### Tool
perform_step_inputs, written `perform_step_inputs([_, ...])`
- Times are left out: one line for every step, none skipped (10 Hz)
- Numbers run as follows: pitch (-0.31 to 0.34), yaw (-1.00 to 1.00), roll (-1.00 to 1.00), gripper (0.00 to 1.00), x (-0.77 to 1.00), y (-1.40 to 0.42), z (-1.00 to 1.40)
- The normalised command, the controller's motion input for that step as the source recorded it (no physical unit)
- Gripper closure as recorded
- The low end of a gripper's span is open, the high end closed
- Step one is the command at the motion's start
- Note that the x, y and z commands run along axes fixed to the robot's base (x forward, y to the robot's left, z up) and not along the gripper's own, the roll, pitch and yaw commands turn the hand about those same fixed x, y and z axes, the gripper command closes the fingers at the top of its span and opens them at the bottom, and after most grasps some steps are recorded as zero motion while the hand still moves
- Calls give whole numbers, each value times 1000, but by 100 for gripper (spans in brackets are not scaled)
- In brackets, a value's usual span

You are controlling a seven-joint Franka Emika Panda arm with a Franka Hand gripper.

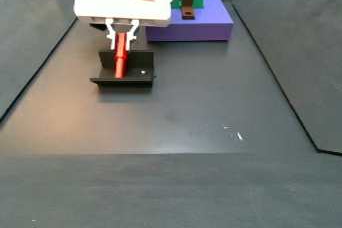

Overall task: Pick up the red object. Move up. Place the red object on the fixture. Regrasp the red object. Move to above the board. Insert the red object.
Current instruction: Regrasp the red object.

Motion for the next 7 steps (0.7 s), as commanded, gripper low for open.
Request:
perform_step_inputs([0,0,0,100,0,0,0])
perform_step_inputs([0,0,0,100,0,0,0])
perform_step_inputs([0,0,0,100,0,0,0])
perform_step_inputs([0,0,0,100,0,0,0])
perform_step_inputs([0,0,0,100,0,0,0])
perform_step_inputs([0,0,0,100,0,0,0])
perform_step_inputs([0,0,0,100,0,0,0])
